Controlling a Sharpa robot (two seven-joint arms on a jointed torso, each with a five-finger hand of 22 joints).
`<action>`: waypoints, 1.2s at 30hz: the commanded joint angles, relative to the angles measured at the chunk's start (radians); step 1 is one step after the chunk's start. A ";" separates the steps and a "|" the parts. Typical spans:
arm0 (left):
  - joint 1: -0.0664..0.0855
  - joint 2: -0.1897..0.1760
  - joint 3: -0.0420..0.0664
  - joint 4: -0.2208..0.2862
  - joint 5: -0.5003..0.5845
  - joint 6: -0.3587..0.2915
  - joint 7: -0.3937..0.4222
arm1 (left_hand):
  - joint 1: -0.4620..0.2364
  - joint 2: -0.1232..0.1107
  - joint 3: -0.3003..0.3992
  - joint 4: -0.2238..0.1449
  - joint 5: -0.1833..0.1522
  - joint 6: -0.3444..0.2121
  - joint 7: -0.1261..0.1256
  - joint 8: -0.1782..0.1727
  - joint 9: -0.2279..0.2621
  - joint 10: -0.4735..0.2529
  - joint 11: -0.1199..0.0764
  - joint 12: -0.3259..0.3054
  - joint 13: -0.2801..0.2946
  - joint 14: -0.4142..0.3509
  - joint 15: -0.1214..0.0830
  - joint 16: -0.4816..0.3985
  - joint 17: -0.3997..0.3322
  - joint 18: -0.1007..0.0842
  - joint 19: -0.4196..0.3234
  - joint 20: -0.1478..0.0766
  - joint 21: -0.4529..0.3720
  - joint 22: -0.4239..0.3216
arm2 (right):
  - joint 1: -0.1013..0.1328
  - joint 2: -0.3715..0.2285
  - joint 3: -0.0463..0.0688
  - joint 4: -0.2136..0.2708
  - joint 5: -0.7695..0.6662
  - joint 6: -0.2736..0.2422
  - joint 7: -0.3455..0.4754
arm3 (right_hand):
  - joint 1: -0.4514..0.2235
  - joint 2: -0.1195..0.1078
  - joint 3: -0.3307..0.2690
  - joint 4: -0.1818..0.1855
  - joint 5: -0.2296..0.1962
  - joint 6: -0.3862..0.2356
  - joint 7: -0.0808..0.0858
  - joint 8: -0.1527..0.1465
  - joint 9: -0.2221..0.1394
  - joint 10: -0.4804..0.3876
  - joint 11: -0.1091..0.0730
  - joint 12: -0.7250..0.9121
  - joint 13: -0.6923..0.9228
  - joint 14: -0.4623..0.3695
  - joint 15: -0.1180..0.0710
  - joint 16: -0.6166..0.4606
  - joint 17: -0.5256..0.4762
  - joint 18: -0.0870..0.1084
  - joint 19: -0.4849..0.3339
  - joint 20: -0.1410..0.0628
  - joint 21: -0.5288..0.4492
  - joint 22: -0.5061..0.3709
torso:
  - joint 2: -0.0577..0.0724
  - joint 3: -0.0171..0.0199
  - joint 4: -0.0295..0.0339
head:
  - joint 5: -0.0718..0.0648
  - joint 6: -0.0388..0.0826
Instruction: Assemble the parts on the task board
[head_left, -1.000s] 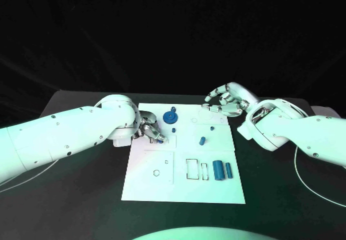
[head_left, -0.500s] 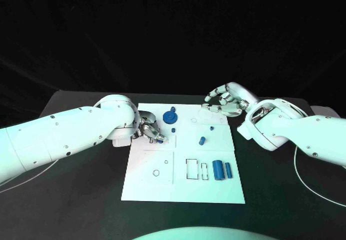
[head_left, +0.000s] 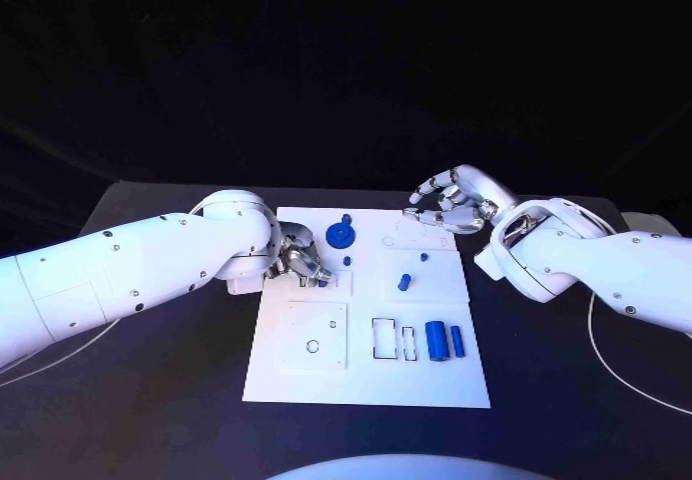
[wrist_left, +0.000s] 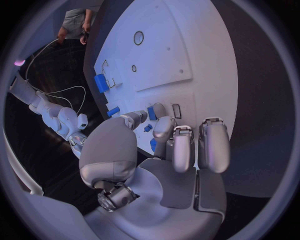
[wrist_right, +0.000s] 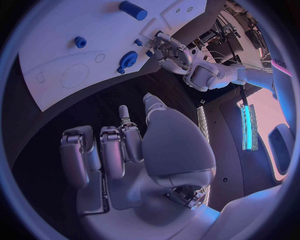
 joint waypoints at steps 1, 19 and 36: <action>0.000 0.004 0.000 0.001 0.009 -0.005 0.004 | 0.001 -0.001 -0.008 0.001 -0.003 0.000 0.008 -0.006 -0.001 0.003 0.002 0.002 0.001 0.108 -0.006 0.006 0.263 -0.018 0.009 -0.009 0.004 0.000 | -0.001 0.001 0.000 0.000 -0.012 0.009 -0.001 | -0.010 -0.003 -0.002 0.002 -0.006 0.003 -0.005 0.005 0.001 -0.005 -0.002 -0.006 0.117 0.104 -0.007 0.001 0.255 -0.014 0.106 -0.006 0.004 0.263 | 0.000 0.0002 0.0000 | -0.001 0.000; 0.000 -0.001 0.001 0.001 0.008 -0.006 0.004 | 0.005 0.001 -0.010 0.002 -0.003 0.001 0.008 -0.006 -0.001 0.002 0.002 0.001 0.000 0.107 -0.006 0.006 0.263 -0.018 0.009 -0.010 0.004 0.000 | -0.001 0.002 0.000 -0.002 -0.012 0.010 -0.001 | -0.016 -0.002 -0.003 0.002 -0.007 0.002 -0.005 0.007 0.002 -0.004 -0.002 -0.005 0.117 0.104 -0.008 0.000 0.254 -0.014 0.106 -0.007 0.004 0.263 | 0.000 -0.0003 0.0004 | -0.003 0.000; 0.008 -0.051 0.050 0.037 0.023 -0.054 0.014 | 0.039 -0.011 -0.058 0.010 -0.001 -0.038 0.023 -0.025 -0.006 -0.064 0.014 -0.073 -0.107 0.096 0.003 -0.013 0.221 -0.009 -0.010 -0.008 -0.025 -0.049 | -0.001 0.000 0.000 -0.012 -0.012 0.009 0.000 | -0.016 -0.002 -0.003 0.002 -0.007 0.002 -0.005 0.007 0.002 -0.004 -0.002 -0.005 0.117 0.104 -0.008 0.000 0.254 -0.014 0.106 -0.007 0.004 0.263 | 0.000 -0.0008 0.0012 | -0.006 0.007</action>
